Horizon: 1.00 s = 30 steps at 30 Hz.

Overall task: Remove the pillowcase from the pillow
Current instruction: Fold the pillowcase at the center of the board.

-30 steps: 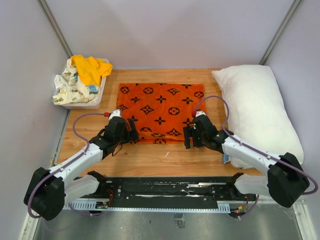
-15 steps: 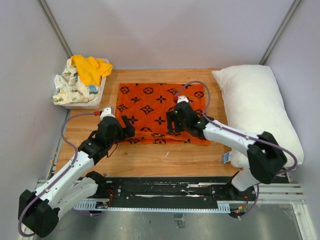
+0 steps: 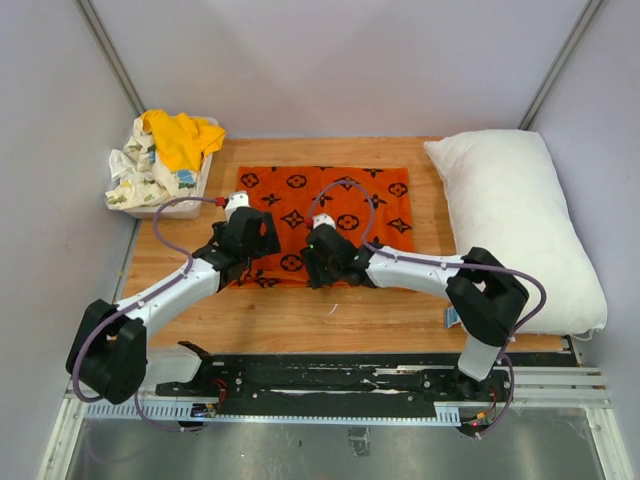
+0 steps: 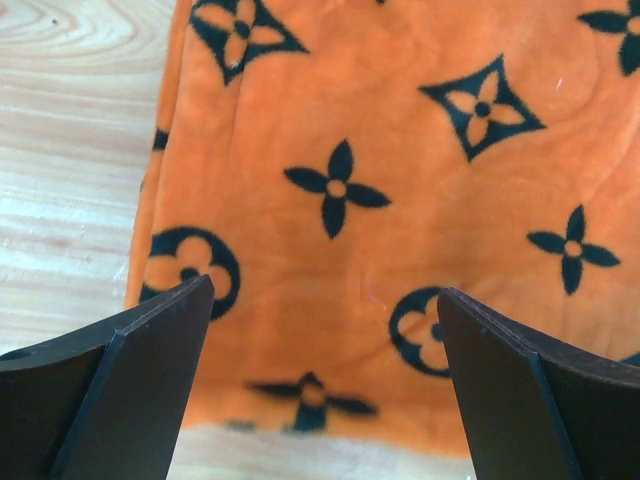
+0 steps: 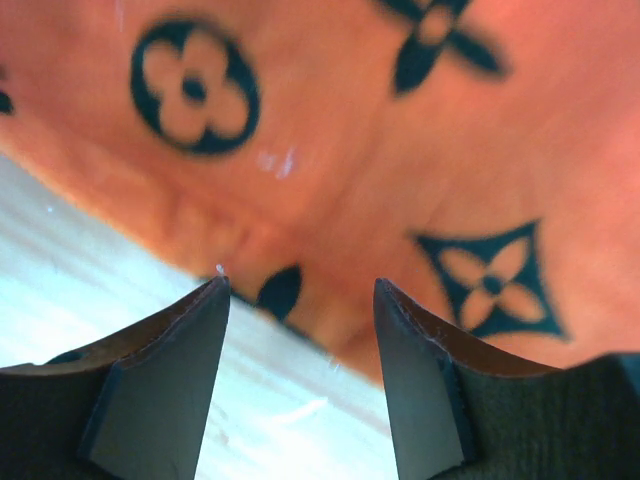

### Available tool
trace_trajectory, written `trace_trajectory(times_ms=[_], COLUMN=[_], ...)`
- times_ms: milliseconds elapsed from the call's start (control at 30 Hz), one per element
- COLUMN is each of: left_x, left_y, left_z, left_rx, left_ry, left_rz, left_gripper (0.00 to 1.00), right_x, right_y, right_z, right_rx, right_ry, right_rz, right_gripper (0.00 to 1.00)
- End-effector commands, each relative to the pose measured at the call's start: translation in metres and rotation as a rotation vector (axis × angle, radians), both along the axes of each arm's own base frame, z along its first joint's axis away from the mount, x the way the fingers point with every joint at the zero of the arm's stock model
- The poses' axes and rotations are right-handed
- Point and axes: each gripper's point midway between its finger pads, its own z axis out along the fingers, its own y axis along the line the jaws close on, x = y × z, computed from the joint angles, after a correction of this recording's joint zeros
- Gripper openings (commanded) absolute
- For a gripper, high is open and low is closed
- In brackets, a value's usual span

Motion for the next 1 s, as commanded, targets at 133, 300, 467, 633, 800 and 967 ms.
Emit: trace_trajectory(times_ms=[133,300,467,633,800,967], left_x=[0.012,-0.013,-0.022,-0.050,-0.046,0.023], left_y=[-0.011,-0.002,-0.022,-0.032,-0.004,-0.006], left_z=[-0.010,-0.033,-0.026,-0.062,-0.066,0.026], left_rx=[0.012,-0.023,-0.153,-0.256,-0.119,-0.144], left_ry=[-0.006,0.029,0.015,0.104,0.110,-0.117], left_rz=[-0.048,-0.025,-0.085,-0.115,-0.020,-0.059], left_gripper=[0.99,0.99,0.99,0.99,0.99,0.99], right_x=[-0.089,-0.066,0.013,0.091,0.149,0.221], right_y=[-0.004,-0.017,-0.065,-0.131,-0.165,-0.197], right_z=[-0.020,0.033,0.103,0.142,0.136,0.116], right_rx=[-0.023,0.029,0.220,0.328,0.332,0.330], right_ry=[0.136,0.010,-0.127,-0.244,-0.190,-0.143], right_rz=[0.136,0.102,-0.087,-0.334,-0.409,-0.441], right_gripper=[0.63,0.70,0.79,0.82,0.88,0.89])
